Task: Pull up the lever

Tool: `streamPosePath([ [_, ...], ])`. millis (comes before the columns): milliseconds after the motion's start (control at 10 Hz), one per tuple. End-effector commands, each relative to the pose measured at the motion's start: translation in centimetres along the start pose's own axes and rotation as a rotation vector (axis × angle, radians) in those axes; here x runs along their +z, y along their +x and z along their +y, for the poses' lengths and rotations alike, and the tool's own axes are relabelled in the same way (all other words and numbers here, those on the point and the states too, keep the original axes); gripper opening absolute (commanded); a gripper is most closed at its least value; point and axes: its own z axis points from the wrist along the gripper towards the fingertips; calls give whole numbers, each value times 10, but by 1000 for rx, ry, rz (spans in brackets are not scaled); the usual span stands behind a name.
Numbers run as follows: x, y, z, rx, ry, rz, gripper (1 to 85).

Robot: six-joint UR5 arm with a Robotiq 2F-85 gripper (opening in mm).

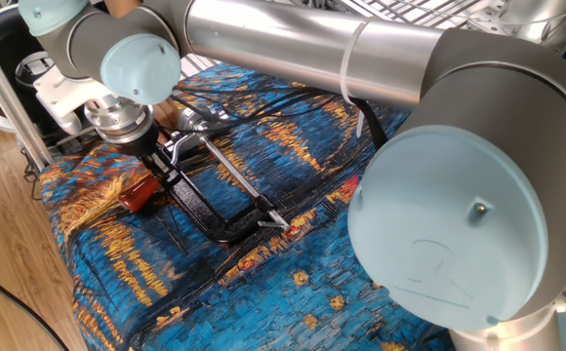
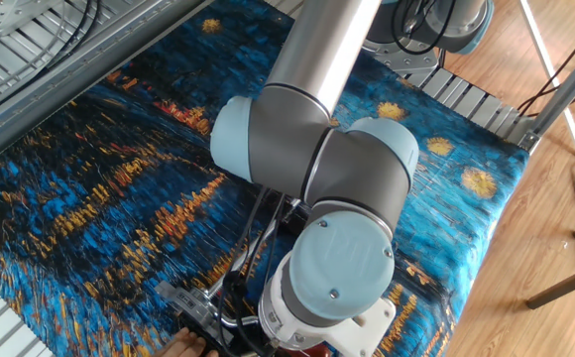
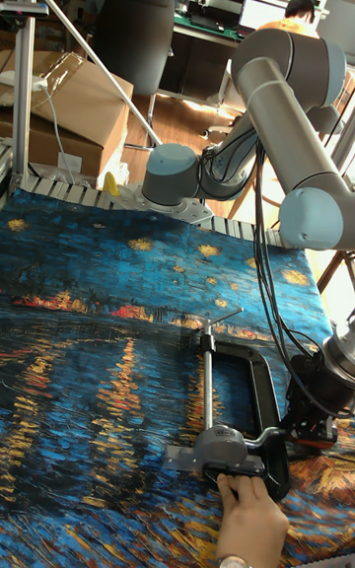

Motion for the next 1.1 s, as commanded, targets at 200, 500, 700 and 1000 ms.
streamPosePath([
  [200,-5,3,2,19,-2,-2,210],
  [500,-6,0,0,24,-1,-2,207],
  [700,2,-4,-6,19,23,-24,243],
  [1000,11,-3,-4,0,26,-41,333],
])
